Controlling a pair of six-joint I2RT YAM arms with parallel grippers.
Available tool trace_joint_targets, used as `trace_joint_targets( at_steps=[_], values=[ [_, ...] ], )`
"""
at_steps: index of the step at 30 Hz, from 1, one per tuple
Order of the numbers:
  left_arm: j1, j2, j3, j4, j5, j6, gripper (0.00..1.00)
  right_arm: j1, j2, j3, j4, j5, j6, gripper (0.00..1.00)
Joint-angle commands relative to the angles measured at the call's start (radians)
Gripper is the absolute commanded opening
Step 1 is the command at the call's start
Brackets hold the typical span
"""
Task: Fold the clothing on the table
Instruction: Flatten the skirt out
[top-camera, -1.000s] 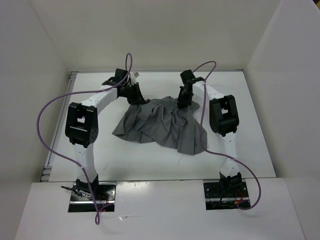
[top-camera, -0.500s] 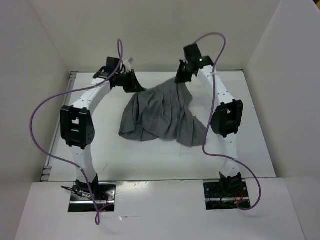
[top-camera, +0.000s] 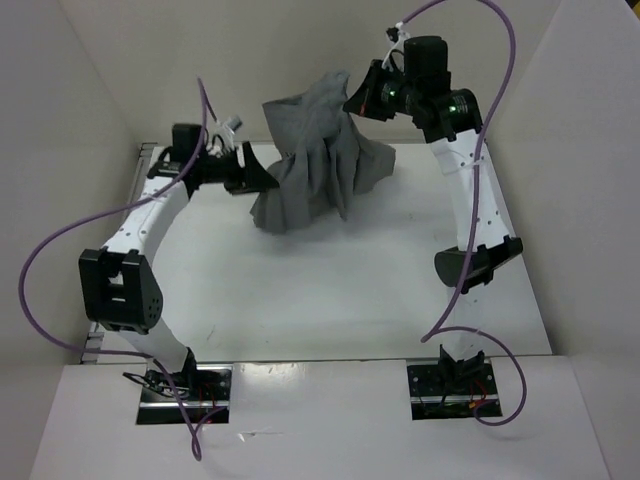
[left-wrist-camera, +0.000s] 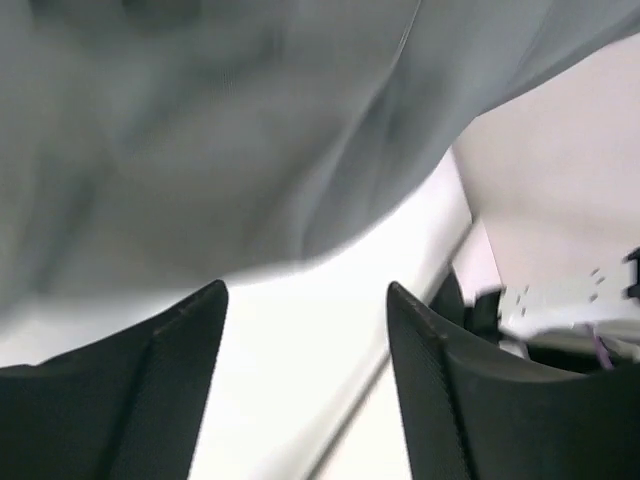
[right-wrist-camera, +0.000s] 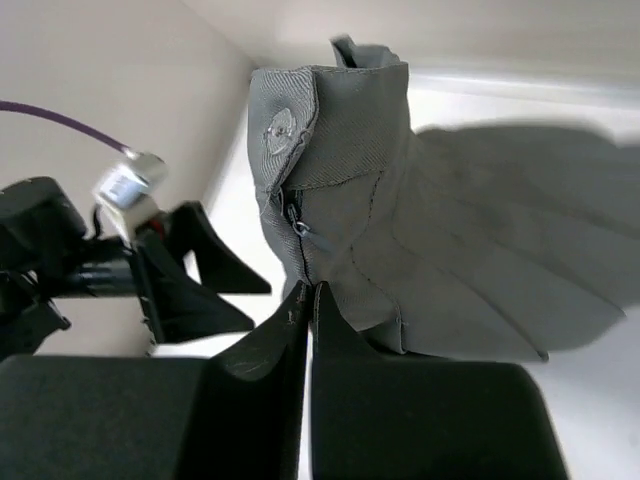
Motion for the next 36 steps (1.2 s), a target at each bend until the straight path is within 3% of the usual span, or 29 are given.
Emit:
trace_joint_targets(
  at_steps=[1,6,9,12,18,23,30,32,36],
  values=[
    [-0.025,0.024,-0.178,0.034,0.061,-0.001,0.73,0.037,-0.011,-0.094,-0.1,0.071,-0.039,0.0],
    [-0.025,-0.017,-0.313,0.052,-0.008,-0.01,0.74,0.178,-0.095,-0.266,-0.188,0.275,-0.051,0.0],
    [-0.025,-0.028,-0.313,0.052,-0.039,-0.001,0.75,0.235,-0.21,-0.514,-0.179,0.431,0.015,0.0],
    [-0.025,-0.037,-0.313,0.043,-0.138,-0.001,0.75,0.215,-0.353,-0.847,-0.134,0.494,0.108,0.0],
    [-0.013,-0.002,-0.255,0.025,-0.177,0.01,0.75,0.184,-0.546,-1.107,-0.104,0.501,0.204,0.0],
    [0.036,0.017,-0.215,0.014,-0.185,-0.028,0.75,0.241,-0.511,-1.115,0.017,0.413,0.204,0.0],
    [0.183,-0.054,-0.206,0.023,-0.214,-0.085,0.78,0.463,-0.343,-0.799,0.084,0.214,0.066,0.0],
    [0.209,-0.075,-0.206,0.012,-0.214,-0.085,0.78,0.529,-0.342,-0.674,0.062,0.168,0.035,0.0],
    [0.251,-0.088,-0.23,0.003,-0.223,-0.085,0.78,0.551,-0.447,-0.61,0.109,0.106,0.043,0.0]
  ],
)
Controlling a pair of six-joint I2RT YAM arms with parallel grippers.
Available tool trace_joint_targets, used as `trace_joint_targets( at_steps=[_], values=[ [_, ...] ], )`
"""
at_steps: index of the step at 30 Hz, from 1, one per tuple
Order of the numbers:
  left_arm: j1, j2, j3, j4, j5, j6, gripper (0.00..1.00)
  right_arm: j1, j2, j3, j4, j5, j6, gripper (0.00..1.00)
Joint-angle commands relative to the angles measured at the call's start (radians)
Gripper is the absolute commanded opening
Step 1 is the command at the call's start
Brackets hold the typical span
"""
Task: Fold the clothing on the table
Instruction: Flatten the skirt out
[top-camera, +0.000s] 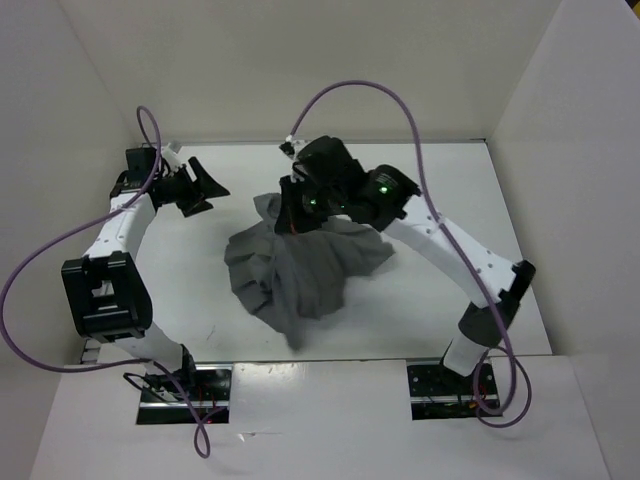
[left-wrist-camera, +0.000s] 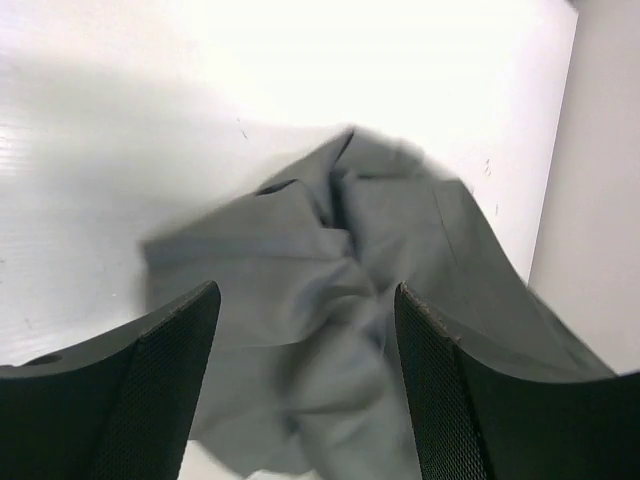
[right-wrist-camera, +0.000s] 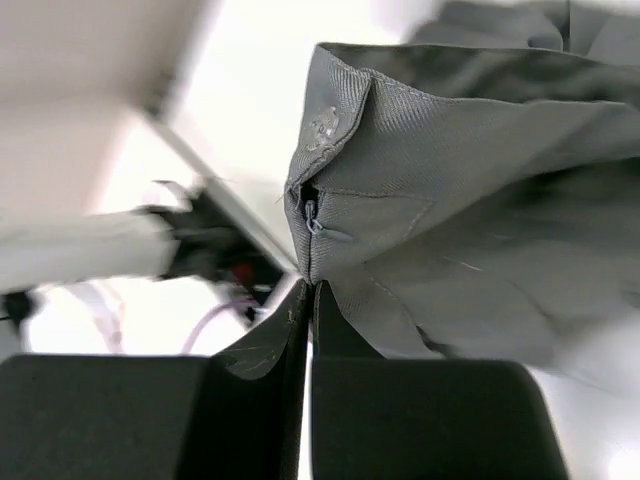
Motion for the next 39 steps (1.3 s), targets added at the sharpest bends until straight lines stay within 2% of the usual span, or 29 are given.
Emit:
trace_joint_targets(
  at_steps=[1,5,6,7,11,16,19,24,30,32,35,39],
  values=[
    [0.021,-0.051,0.015,-0.003,-0.005,-0.017,0.78,0.005,-0.198,0.095,0.106,-0.072,0.0,0.0],
    [0.041,-0.062,-0.004,-0.003,-0.005,-0.018,0.78,-0.139,-0.327,-0.085,0.131,-0.061,0.071,0.0],
    [0.041,-0.062,-0.004,-0.003,-0.005,-0.018,0.79,-0.246,-0.344,-0.134,0.131,-0.116,0.082,0.0],
    [0.041,-0.062,-0.004,-0.003,-0.005,-0.018,0.79,-0.3,-0.367,-0.238,0.141,-0.197,0.082,0.0],
    [0.041,-0.062,-0.004,-0.003,-0.005,-0.018,0.79,-0.475,-0.38,-0.489,0.152,-0.233,0.067,0.0],
    [0.041,-0.053,-0.022,-0.003,0.028,-0.018,0.79,-0.595,-0.331,-0.713,0.051,-0.005,0.016,0.0],
    [0.041,-0.044,-0.044,0.008,0.083,-0.018,0.79,-0.627,-0.269,-0.773,0.03,0.104,-0.005,0.0],
    [-0.039,-0.044,-0.067,0.017,0.132,0.022,0.79,-0.627,-0.148,-0.753,0.03,0.227,-0.006,0.0],
    [-0.192,0.096,-0.013,-0.064,0.123,0.199,0.77,-0.645,-0.045,-0.624,0.049,0.268,-0.041,0.0],
    [-0.25,0.14,0.01,-0.037,0.107,0.209,0.73,-0.645,-0.012,-0.592,0.049,0.278,-0.051,0.0],
    [-0.271,0.228,0.051,0.029,0.097,0.183,0.66,-0.645,-0.002,-0.554,0.04,0.269,-0.052,0.0],
    [-0.271,0.342,0.107,0.058,0.087,0.154,0.66,-0.645,-0.013,-0.54,0.04,0.256,-0.052,0.0]
  ],
)
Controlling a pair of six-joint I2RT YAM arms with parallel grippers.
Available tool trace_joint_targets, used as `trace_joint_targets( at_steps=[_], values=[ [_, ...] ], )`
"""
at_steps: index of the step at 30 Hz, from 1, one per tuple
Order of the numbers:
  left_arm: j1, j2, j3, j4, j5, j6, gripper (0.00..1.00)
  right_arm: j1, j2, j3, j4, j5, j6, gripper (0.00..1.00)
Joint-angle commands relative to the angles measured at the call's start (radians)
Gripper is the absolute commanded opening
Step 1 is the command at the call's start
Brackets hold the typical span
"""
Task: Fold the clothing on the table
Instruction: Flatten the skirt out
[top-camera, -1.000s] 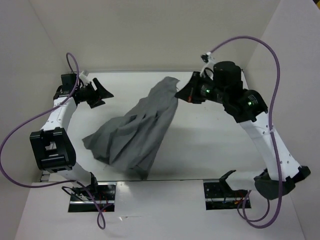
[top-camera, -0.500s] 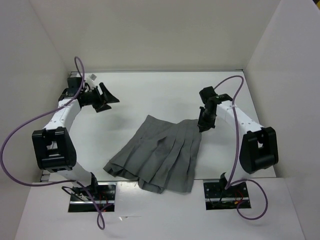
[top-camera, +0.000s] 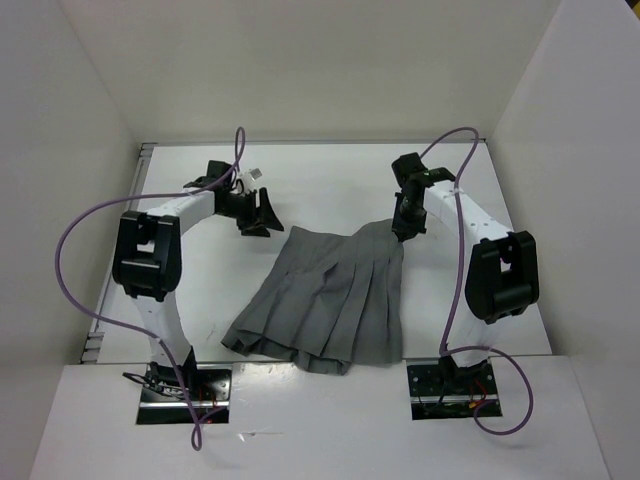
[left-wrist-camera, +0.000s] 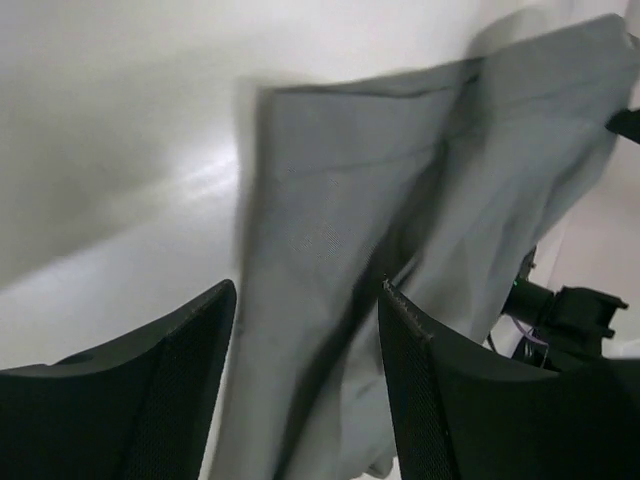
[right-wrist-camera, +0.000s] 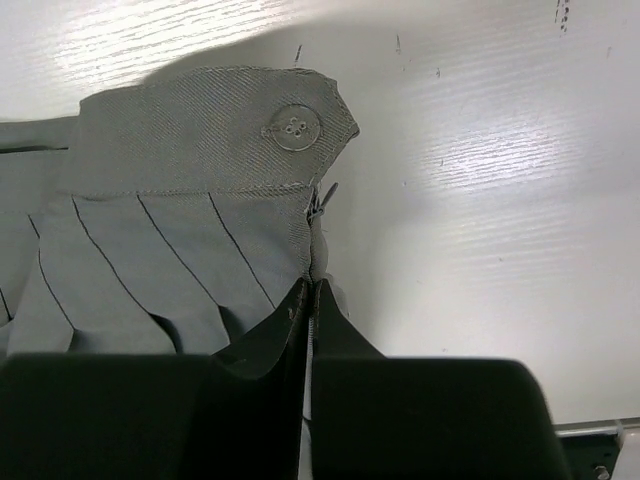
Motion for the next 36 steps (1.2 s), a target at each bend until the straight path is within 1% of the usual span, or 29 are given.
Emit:
trace_joint_targets(
  at_steps=[1,5,6,8,10,11,14,16,17,19,21,23,24,25,26,27,29,30,31,32,33,36],
  values=[
    [0.016,0.064,0.075,0.063,-0.003,0.009,0.66,-0.007,-0.017,0.032,0.005,0.022,-0.015,0.0],
    [0.007,0.127,0.095,0.084,-0.036,-0.004,0.66,-0.007,-0.035,0.014,0.014,0.002,-0.015,0.0],
    [-0.002,0.162,0.095,0.109,-0.036,-0.028,0.66,-0.007,-0.035,0.005,0.023,0.002,-0.015,0.0],
    [-0.011,0.181,0.095,0.138,-0.036,-0.056,0.66,-0.007,-0.035,-0.006,0.023,-0.007,-0.015,0.0],
    [-0.022,0.205,0.086,0.176,0.009,-0.1,0.66,-0.007,-0.035,-0.006,0.023,-0.007,-0.015,0.0],
    [-0.022,0.205,0.074,0.199,0.01,-0.11,0.65,-0.007,-0.035,-0.015,0.023,-0.007,-0.024,0.0],
    [-0.069,0.227,0.074,0.199,-0.001,-0.11,0.65,-0.007,-0.035,-0.016,0.023,-0.007,-0.024,0.0],
    [-0.083,0.24,0.074,0.208,-0.001,-0.119,0.62,-0.007,-0.035,-0.016,0.032,-0.007,-0.024,0.0],
    [-0.092,0.254,0.074,0.219,-0.001,-0.128,0.54,-0.007,-0.035,-0.016,0.032,-0.007,-0.024,0.0],
    [-0.092,0.283,0.085,0.219,0.014,-0.14,0.46,-0.007,-0.025,-0.016,0.032,-0.018,-0.033,0.0],
    [-0.105,0.306,0.1,0.219,0.014,-0.153,0.4,-0.007,-0.024,-0.016,0.042,-0.018,-0.033,0.0],
    [-0.117,0.322,0.111,0.228,0.014,-0.163,0.27,-0.007,-0.024,-0.016,0.042,-0.018,-0.033,0.0],
    [-0.126,0.335,0.127,0.229,0.014,-0.163,0.2,-0.007,-0.024,-0.016,0.042,-0.018,-0.033,0.0],
    [-0.126,0.336,0.137,0.268,0.026,-0.177,0.02,-0.007,-0.024,-0.016,0.042,-0.018,-0.033,0.0],
    [-0.126,0.323,0.125,0.291,0.037,-0.198,0.0,-0.016,-0.024,-0.006,0.042,-0.007,-0.033,0.0],
    [-0.113,0.282,0.125,0.291,0.063,-0.218,0.0,-0.016,-0.024,0.004,0.042,0.002,-0.033,0.0],
    [-0.091,0.221,0.169,0.304,0.109,-0.231,0.0,-0.045,-0.035,0.024,0.031,0.014,-0.043,0.0],
    [-0.082,0.145,0.193,0.304,0.109,-0.231,0.0,-0.058,-0.046,0.046,0.031,0.014,-0.043,0.0],
    [-0.06,0.107,0.221,0.249,0.088,-0.211,0.0,-0.068,-0.046,0.058,0.031,0.014,-0.043,0.0],
    [-0.048,0.045,0.277,0.221,0.071,-0.196,0.0,-0.079,-0.046,0.081,0.031,0.014,-0.052,0.0],
    [-0.037,0.017,0.299,0.194,0.044,-0.18,0.0,-0.093,-0.046,0.093,0.031,0.014,-0.052,0.0],
    [0.012,-0.075,0.309,0.153,0.013,-0.169,0.0,-0.102,-0.046,0.127,0.031,-0.021,-0.063,0.0]
  ],
)
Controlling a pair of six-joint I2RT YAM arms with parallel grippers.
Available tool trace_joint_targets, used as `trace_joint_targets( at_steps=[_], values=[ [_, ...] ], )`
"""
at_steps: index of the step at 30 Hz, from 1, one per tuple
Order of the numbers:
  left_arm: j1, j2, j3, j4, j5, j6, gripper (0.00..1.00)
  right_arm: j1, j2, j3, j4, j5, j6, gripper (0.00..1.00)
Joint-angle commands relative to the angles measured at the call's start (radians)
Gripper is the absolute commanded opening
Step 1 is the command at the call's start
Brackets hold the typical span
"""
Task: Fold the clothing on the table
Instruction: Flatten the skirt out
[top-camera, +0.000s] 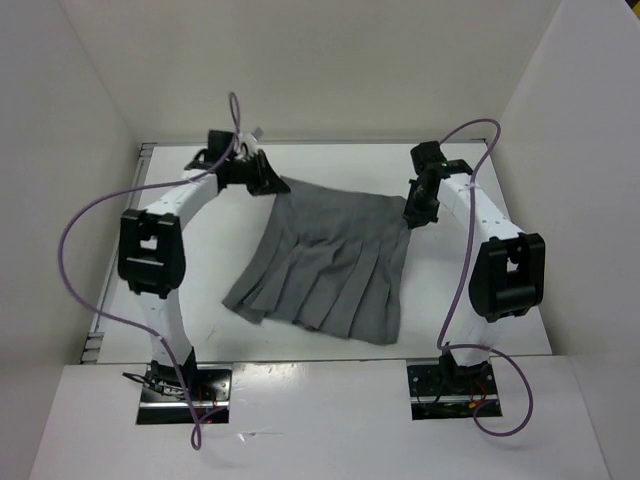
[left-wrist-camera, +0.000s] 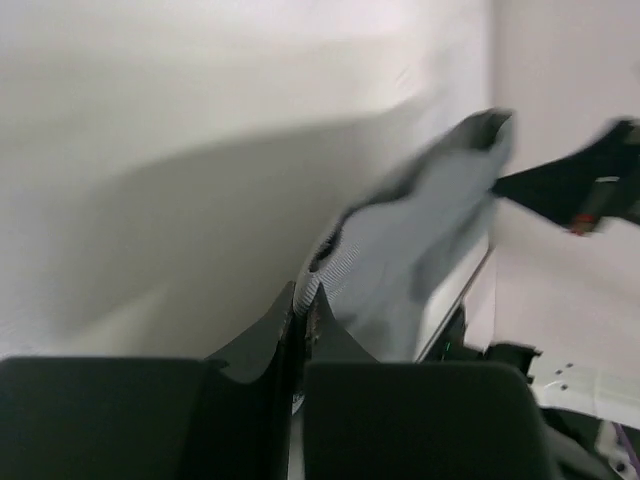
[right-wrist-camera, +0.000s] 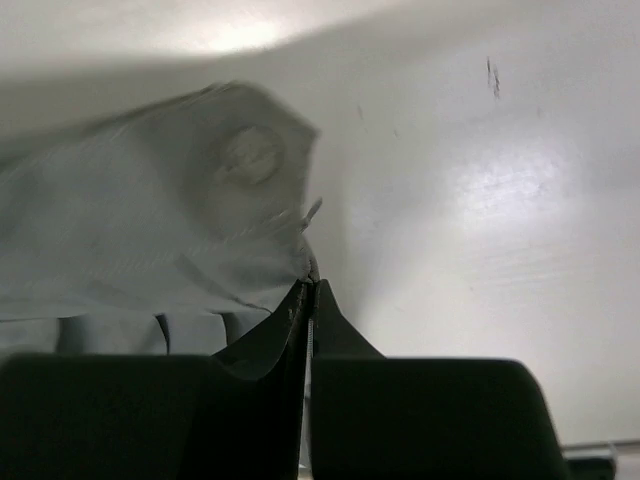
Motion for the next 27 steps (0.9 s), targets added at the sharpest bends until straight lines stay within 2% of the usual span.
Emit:
trace_joint_targets(
  at_steps=[1,7,12,15,19,22,27],
  values=[
    [0.068,-0.211,0.063,-0.003,-0.04,0.038,0.0,-0.019,-0.054,0.075,0.024,-0.013,-0.024,0.0],
    [0.109,-0.278,-0.077,0.016,-0.034,0.038,0.0,-0.028,-0.074,0.097,0.033,-0.06,-0.046,0.0],
    [0.109,-0.267,-0.08,0.017,-0.01,0.038,0.0,-0.028,-0.106,0.132,0.022,-0.09,-0.078,0.0],
    [0.109,-0.277,-0.053,0.006,-0.01,0.038,0.0,-0.028,-0.131,0.132,0.013,-0.166,-0.09,0.0],
    [0.109,-0.266,-0.033,-0.025,-0.02,0.048,0.0,-0.028,-0.186,-0.006,0.045,-0.304,-0.064,0.0],
    [0.1,-0.203,-0.074,-0.036,-0.02,0.058,0.0,-0.028,-0.222,-0.235,0.106,-0.361,-0.034,0.0],
    [0.048,-0.093,-0.129,-0.091,-0.071,0.078,0.0,0.056,-0.24,-0.438,0.149,-0.403,0.003,0.0]
  ],
)
